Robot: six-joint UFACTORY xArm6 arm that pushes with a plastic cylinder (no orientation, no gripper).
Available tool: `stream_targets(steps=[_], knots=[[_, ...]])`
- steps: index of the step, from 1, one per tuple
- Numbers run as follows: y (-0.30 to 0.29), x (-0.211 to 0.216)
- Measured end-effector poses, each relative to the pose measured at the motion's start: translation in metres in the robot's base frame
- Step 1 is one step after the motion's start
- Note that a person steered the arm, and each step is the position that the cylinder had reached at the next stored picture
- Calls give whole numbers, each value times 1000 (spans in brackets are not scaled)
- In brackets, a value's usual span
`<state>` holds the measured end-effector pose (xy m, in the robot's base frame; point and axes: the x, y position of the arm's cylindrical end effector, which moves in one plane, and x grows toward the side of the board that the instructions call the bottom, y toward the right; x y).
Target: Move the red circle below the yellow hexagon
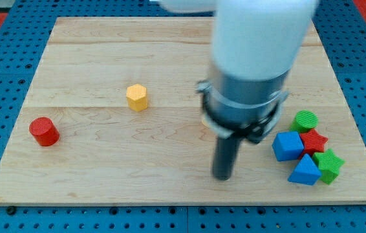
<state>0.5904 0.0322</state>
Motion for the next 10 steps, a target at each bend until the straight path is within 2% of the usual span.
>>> stream_targets(steps=[1,3,4,6,7,9,10], knots=[[-87,24],[-269,22],[-302,-9],[-315,-71],[-277,-84],[-141,-95],[-157,-90]])
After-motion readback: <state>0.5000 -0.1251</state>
